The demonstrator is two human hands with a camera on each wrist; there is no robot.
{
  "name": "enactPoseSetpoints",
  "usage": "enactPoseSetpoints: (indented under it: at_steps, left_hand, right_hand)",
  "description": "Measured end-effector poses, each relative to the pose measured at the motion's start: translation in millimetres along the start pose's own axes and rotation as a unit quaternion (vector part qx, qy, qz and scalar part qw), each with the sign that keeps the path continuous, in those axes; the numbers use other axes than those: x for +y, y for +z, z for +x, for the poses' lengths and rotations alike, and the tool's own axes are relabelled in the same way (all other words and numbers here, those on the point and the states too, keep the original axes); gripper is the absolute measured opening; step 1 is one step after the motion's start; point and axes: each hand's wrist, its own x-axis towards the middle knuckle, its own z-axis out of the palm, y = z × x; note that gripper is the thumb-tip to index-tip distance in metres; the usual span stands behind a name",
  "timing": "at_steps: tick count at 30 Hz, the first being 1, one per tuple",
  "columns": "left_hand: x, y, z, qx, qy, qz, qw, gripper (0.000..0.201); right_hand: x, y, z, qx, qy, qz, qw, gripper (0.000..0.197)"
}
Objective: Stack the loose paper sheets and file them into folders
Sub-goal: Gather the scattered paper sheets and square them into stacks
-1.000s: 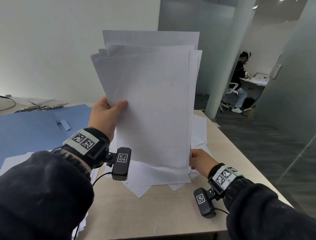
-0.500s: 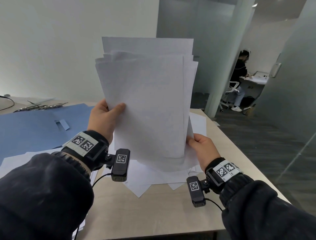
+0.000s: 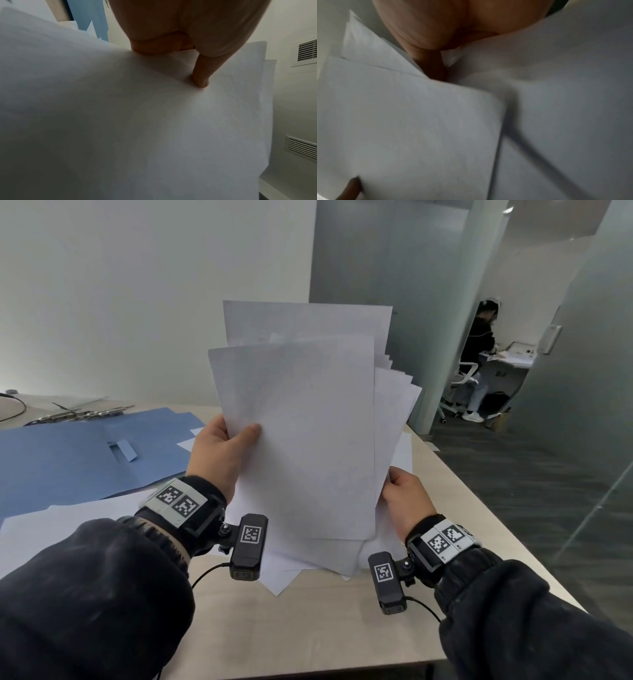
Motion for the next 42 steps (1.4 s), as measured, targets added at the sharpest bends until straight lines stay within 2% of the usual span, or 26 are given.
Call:
enactPoseSetpoints:
  at_steps: [7, 18, 21, 24, 25, 27, 28, 29, 30, 32, 33, 36, 39, 42]
  left_hand:
    - [-3, 0, -4, -0.003, 0.003, 0.016, 1.0, 0.018]
    - [-11, -4, -2, 0.012, -0.001, 0.02, 1.0, 0.017]
    - [-13, -6, -3, 0.025, 0.0, 0.019, 1.0, 0.017]
    - [-13, -6, -2, 0.026, 0.004, 0.021, 0.999, 0.018]
    - [-13, -6, -2, 0.027, 0.004, 0.022, 0.999, 0.018]
    - [-12, -8, -2, 0.029, 0.006, 0.023, 0.999, 0.018]
    - [-12, -9, -2, 0.031, 0.007, 0.023, 0.999, 0.018]
    - [-12, -10, -2, 0.032, 0.008, 0.022, 0.999, 0.019]
    - [-13, -11, -2, 0.032, 0.009, 0.022, 0.999, 0.019]
    - [-13, -12, -2, 0.031, 0.007, 0.018, 0.999, 0.019]
    - [-14, -12, -3, 0.029, 0.006, 0.014, 0.999, 0.019]
    - [-14, -13, -3, 0.018, 0.003, 0.006, 1.0, 0.02]
    - [-15, -17, -2, 0.005, -0.001, 0.006, 1.0, 0.02]
    - [-17, -23, -2, -0.01, -0.013, 0.005, 1.0, 0.021]
  right_hand:
    - [-8, -5, -1, 0.015, 0.013, 0.042, 0.999, 0.023]
    - [-9, -11, -6, 0.039, 0.032, 0.099, 0.994, 0.017]
    - [-14, -7, -13, 0.022, 0.016, 0.066, 0.997, 0.042]
    - [-20, -3, -19, -0.001, -0.044, 0.053, 0.998, 0.05]
    - [-23, -2, -21, 0.002, -0.063, 0.043, 0.997, 0.063]
    - [-26, -1, -26, 0.002, -0.081, 0.018, 0.997, 0.112]
    - [-26, -1, -26, 0.007, -0.087, 0.006, 0.996, 0.126]
    - [-26, -2, -27, 0.006, -0.097, 0.0, 0.995, 0.127]
    - [-27, -2, -27, -0.004, -0.101, 0.008, 0.995, 0.114]
    - [-29, 1, -26, -0.001, -0.089, 0.001, 0.996, 0.066]
    - [-29, 3, -24, 0.001, -0.079, -0.013, 0.997, 0.051]
    - [-32, 5, -16, 0.01, -0.077, -0.021, 0.997, 0.044]
    - [-38, 4, -12, 0.002, -0.076, -0.004, 0.997, 0.007]
    - [-43, 3, -7, 0.03, -0.076, 0.039, 0.996, 0.009]
